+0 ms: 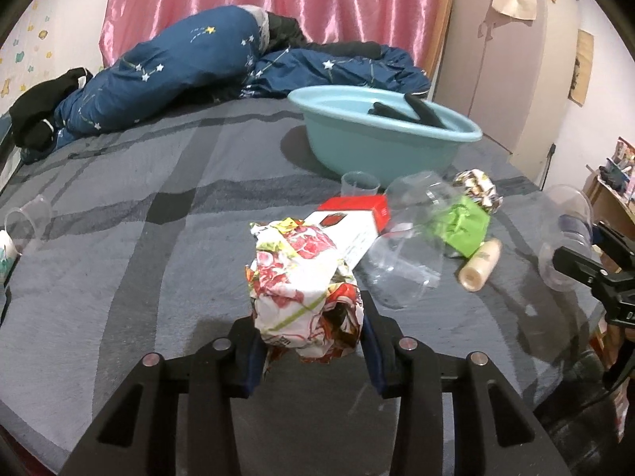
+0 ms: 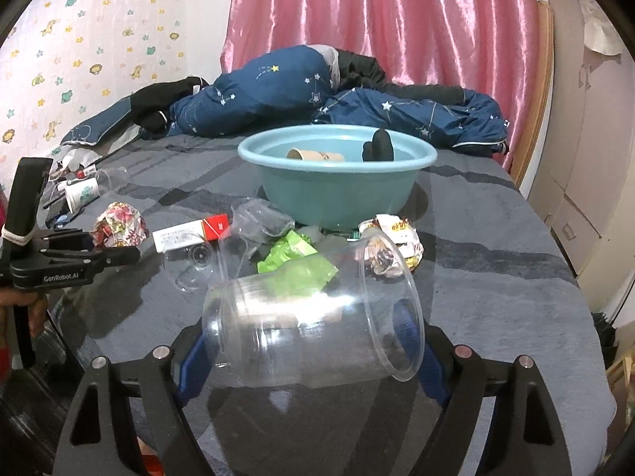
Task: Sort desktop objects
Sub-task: 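Lift the floral wrapper with the left gripper while the right gripper carries the clear cup toward the basin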
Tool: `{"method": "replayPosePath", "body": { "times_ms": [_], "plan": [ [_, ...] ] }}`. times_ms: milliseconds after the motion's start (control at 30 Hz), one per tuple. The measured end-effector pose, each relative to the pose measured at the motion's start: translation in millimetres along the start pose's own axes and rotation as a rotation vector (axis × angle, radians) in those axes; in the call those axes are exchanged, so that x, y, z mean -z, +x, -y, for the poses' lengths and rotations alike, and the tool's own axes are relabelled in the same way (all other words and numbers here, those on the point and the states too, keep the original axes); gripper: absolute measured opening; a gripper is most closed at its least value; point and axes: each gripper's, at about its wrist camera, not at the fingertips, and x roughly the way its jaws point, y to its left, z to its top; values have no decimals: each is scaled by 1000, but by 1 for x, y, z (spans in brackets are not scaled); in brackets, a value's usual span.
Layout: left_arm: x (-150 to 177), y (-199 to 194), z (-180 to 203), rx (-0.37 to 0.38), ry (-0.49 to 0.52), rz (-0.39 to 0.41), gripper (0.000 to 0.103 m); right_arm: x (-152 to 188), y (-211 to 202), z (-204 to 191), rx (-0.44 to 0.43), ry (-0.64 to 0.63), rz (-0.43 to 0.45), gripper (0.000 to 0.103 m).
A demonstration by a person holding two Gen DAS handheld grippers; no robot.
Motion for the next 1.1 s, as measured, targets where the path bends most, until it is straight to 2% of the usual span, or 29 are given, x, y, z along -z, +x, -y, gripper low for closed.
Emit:
{"method": "replayPosePath", "body": {
  "times_ms": [633, 900, 1100],
  "plan": [
    [-25, -37, 43, 60, 53, 44, 45, -21, -43, -8, 47, 39, 69, 87],
    [-40, -49, 61, 101, 58, 66, 45, -41, -59, -11, 54, 45, 103, 87],
    [-54, -54, 70, 104, 71, 85, 45, -58, -69, -10, 71, 55, 145, 87]
  ]
}}
